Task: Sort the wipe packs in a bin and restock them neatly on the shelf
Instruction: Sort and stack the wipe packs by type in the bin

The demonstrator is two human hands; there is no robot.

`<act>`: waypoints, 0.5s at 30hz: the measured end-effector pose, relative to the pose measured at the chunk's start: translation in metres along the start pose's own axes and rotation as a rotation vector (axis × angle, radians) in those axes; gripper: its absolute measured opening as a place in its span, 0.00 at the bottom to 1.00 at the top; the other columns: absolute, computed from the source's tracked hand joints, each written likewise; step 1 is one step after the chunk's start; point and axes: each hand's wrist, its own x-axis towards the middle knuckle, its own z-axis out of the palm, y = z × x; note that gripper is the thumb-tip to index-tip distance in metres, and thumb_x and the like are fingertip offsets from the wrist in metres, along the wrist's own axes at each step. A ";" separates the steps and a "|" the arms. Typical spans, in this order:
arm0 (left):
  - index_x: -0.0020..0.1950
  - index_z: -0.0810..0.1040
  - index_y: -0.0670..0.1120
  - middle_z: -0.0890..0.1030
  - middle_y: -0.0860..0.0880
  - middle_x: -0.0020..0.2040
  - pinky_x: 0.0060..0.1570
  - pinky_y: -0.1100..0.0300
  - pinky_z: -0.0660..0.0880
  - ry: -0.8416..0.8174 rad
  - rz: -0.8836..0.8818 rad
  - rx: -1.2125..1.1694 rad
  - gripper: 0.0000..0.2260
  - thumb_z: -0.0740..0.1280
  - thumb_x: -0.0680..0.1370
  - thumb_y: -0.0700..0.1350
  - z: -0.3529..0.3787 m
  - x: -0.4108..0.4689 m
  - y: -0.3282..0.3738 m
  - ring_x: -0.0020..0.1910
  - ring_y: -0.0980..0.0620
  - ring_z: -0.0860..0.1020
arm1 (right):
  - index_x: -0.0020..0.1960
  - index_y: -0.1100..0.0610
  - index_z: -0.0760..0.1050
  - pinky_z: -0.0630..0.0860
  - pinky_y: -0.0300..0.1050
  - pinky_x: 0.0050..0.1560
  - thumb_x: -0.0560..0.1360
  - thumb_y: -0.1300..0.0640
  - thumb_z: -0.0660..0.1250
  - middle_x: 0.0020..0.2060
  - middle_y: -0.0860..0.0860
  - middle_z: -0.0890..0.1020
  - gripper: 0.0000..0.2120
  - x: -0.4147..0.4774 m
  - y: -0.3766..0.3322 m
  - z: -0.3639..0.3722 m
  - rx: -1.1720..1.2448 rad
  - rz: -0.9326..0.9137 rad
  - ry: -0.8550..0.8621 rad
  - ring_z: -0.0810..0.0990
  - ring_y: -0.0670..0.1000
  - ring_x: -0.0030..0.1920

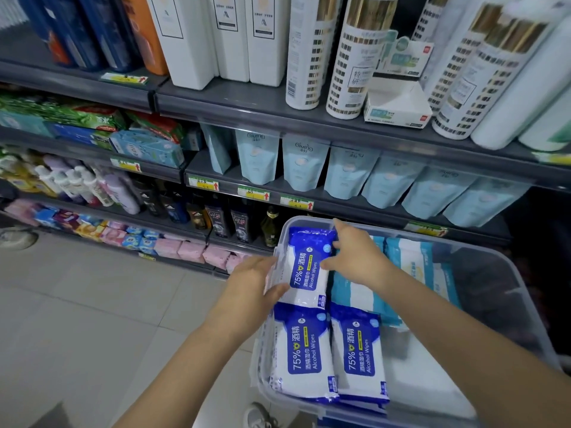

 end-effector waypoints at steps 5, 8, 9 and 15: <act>0.71 0.69 0.48 0.68 0.52 0.71 0.66 0.54 0.64 -0.041 0.220 0.248 0.33 0.68 0.71 0.63 0.000 -0.013 0.004 0.70 0.50 0.63 | 0.76 0.53 0.55 0.64 0.48 0.69 0.66 0.52 0.77 0.76 0.49 0.53 0.45 -0.019 0.000 0.008 -0.237 -0.204 0.009 0.58 0.52 0.73; 0.52 0.83 0.51 0.81 0.55 0.53 0.47 0.56 0.76 -0.084 0.376 0.357 0.28 0.58 0.66 0.68 -0.001 -0.021 0.001 0.53 0.52 0.79 | 0.73 0.52 0.64 0.66 0.48 0.66 0.69 0.49 0.74 0.71 0.51 0.64 0.36 -0.023 0.008 0.027 -0.436 -0.270 -0.066 0.65 0.53 0.69; 0.48 0.84 0.53 0.82 0.57 0.49 0.44 0.58 0.76 -0.083 0.416 0.364 0.27 0.56 0.66 0.68 -0.001 -0.022 0.000 0.49 0.54 0.80 | 0.72 0.52 0.65 0.67 0.49 0.65 0.70 0.49 0.72 0.71 0.50 0.64 0.33 -0.022 0.009 0.033 -0.468 -0.267 -0.057 0.66 0.54 0.68; 0.44 0.84 0.56 0.82 0.60 0.42 0.41 0.63 0.72 -0.256 0.501 0.378 0.22 0.57 0.65 0.66 0.004 -0.033 0.009 0.42 0.56 0.79 | 0.72 0.55 0.64 0.69 0.48 0.63 0.72 0.52 0.71 0.71 0.51 0.63 0.31 -0.013 0.013 0.044 -0.449 -0.272 0.027 0.68 0.55 0.67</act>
